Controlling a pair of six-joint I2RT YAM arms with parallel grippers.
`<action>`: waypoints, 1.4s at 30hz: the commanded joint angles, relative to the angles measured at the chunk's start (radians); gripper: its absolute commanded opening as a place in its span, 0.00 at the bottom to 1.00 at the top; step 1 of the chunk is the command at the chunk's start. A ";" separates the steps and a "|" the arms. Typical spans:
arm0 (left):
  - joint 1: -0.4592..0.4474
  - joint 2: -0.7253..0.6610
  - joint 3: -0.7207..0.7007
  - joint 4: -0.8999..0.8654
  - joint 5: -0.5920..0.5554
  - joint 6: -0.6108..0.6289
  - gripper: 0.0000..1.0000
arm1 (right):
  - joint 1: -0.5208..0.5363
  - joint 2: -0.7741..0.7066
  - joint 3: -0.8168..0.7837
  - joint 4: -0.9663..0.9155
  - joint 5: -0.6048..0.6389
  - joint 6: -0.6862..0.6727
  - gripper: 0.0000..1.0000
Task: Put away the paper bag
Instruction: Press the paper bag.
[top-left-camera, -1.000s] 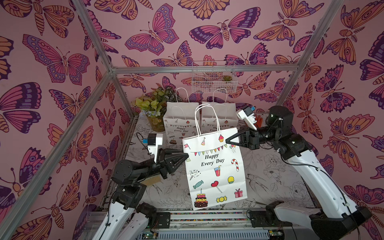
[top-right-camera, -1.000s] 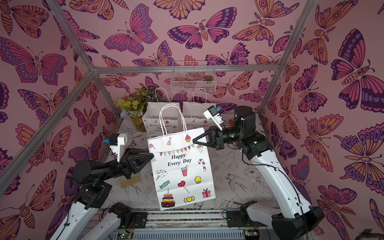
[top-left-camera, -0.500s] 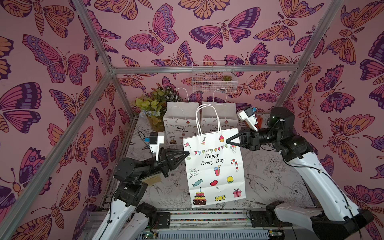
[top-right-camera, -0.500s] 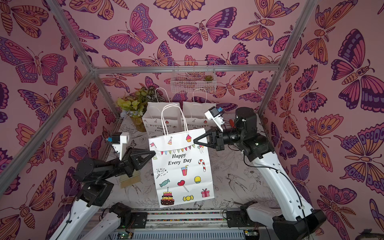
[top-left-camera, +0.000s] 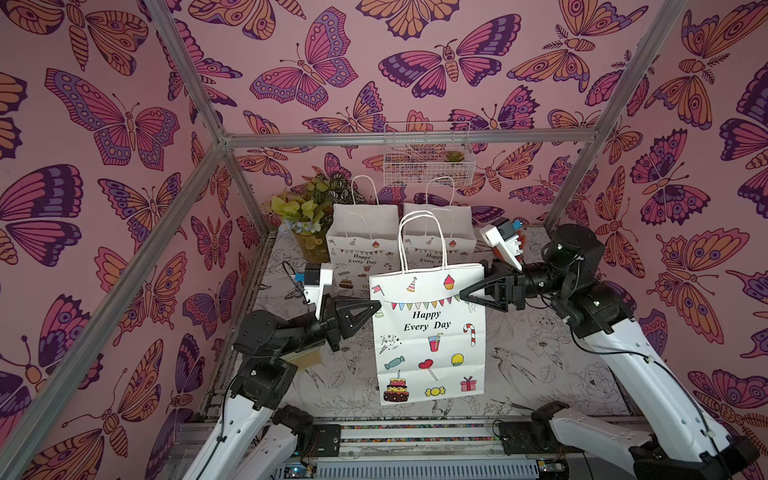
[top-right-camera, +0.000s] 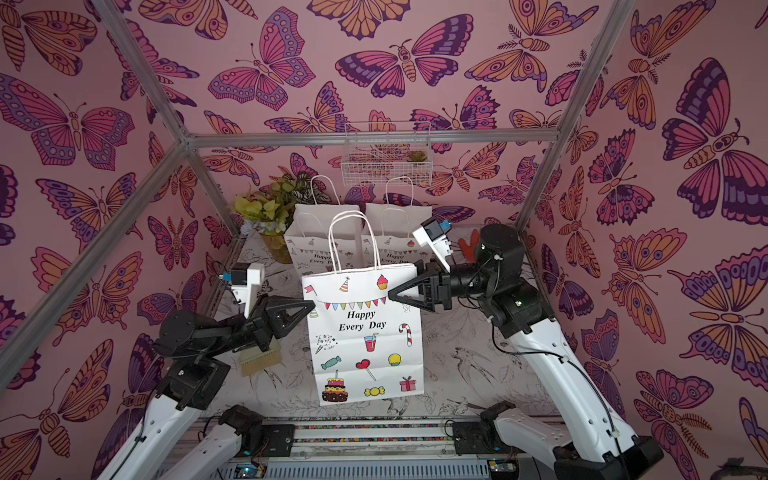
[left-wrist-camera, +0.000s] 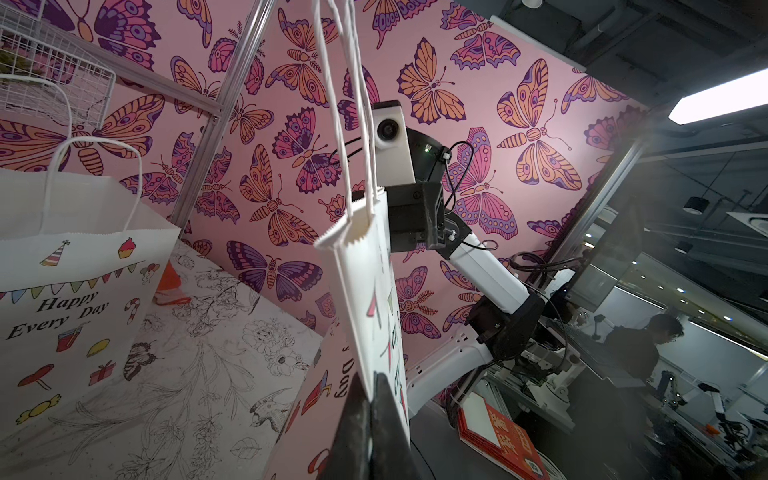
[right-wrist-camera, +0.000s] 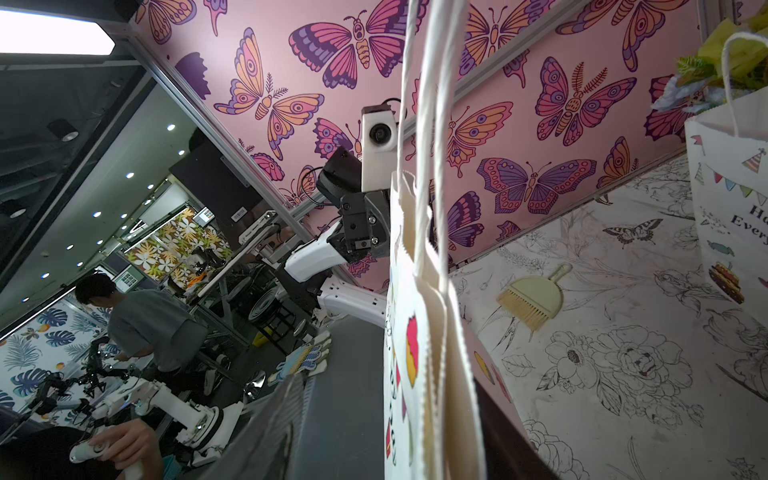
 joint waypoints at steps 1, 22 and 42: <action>-0.003 0.002 -0.002 0.003 -0.013 0.017 0.00 | 0.009 -0.007 0.034 0.067 0.025 0.029 0.61; -0.003 0.044 0.013 0.009 0.052 -0.008 0.26 | 0.014 -0.033 0.026 -0.010 0.106 -0.020 0.00; -0.006 0.042 0.006 0.041 0.081 -0.022 0.00 | 0.080 -0.017 0.053 -0.144 0.112 -0.124 0.02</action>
